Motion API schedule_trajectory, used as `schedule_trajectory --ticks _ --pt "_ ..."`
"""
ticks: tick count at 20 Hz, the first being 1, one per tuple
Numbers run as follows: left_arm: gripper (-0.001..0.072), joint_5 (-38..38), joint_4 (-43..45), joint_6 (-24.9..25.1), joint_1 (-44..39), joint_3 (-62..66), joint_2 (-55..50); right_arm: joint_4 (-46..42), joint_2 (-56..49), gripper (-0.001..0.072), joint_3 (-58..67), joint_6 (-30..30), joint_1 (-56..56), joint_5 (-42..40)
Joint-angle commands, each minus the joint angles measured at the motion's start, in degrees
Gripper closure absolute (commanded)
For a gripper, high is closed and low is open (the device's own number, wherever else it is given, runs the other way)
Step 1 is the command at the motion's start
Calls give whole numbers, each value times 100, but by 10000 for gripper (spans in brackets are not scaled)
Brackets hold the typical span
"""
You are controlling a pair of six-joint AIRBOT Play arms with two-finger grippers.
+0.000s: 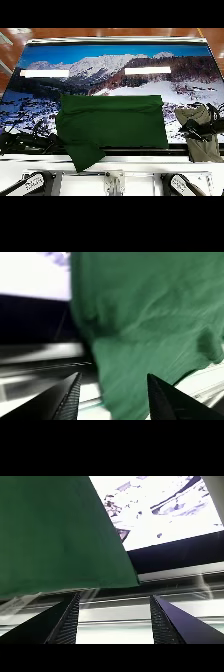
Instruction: Fold the shirts.
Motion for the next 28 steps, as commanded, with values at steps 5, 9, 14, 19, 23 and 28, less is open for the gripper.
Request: schedule_trajectory --ticks 5,9,14,19,23,28 --pt "244 365 -249 201 -531 -20 -562 -44 7 158 -7 0 -2 -153" --pt "625 546 -398 201 -752 -20 -590 -122 7 158 -7 125 -2 -170" --pt "671 450 -393 286 -750 -9 -579 -413 -256 76 -723 -378 -2 612" --pt "671 162 -376 262 -708 -9 -562 70 -675 77 -1403 -199 31 -74" --pt "671 42 -380 162 -708 -9 -485 476 -807 77 -1425 -90 269 -807" --pt "672 42 -385 129 -708 -9 -308 577 -1156 79 -1425 0 319 -894"
